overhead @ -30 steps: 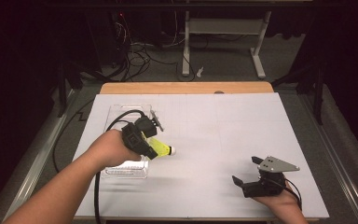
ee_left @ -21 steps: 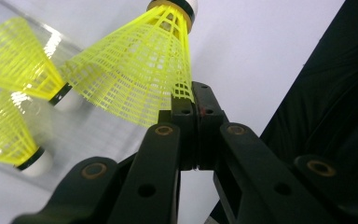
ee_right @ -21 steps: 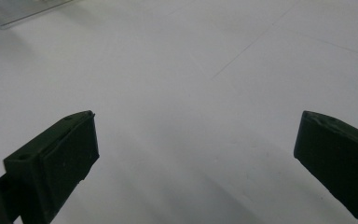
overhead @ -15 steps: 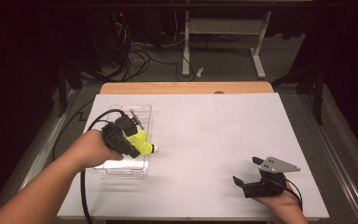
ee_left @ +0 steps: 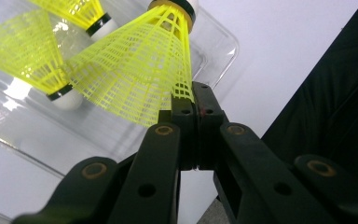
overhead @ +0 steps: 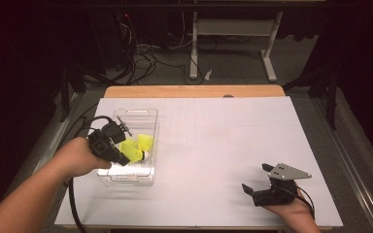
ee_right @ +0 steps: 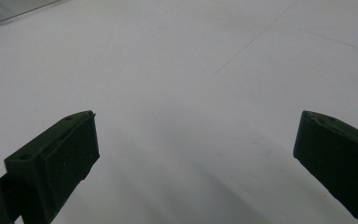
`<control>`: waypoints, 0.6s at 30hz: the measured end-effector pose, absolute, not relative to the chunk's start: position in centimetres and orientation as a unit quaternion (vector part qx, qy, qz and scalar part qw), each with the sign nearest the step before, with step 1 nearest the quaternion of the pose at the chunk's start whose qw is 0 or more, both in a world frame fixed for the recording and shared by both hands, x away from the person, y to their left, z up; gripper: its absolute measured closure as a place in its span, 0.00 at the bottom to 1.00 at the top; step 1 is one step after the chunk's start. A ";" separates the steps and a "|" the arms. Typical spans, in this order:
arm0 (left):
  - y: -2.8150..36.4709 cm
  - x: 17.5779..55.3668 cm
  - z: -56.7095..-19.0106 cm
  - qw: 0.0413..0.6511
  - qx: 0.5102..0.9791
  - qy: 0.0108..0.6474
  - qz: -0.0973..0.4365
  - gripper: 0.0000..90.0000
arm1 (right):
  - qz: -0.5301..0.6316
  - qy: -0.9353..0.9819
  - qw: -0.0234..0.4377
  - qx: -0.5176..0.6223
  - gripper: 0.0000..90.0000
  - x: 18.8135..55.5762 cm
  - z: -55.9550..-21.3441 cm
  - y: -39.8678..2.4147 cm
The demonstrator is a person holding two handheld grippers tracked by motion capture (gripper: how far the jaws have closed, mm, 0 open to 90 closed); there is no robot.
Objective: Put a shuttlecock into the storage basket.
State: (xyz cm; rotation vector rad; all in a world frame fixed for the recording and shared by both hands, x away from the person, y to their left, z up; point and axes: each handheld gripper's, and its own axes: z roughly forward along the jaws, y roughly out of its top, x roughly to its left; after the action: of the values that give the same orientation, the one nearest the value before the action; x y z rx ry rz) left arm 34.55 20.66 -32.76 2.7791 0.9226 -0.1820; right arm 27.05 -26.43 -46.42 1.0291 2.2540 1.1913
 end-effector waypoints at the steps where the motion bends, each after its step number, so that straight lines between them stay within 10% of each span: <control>1: 20.9 34.5 -32.9 0.104 0.941 0.317 -0.062 1.00 | 0.425 0.804 0.195 0.366 0.01 27.1 -46.4 -26.4; 18: 22.7 34.1 -33.5 0.099 0.940 0.321 -0.064 1.00 | 0.424 0.805 0.194 0.366 0.02 27.1 -46.6 -26.4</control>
State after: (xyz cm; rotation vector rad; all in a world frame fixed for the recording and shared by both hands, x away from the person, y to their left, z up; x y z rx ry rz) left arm 34.09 22.70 -33.54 2.7786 0.9504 -0.1887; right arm 27.10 -26.39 -46.57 1.0250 2.2586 1.1896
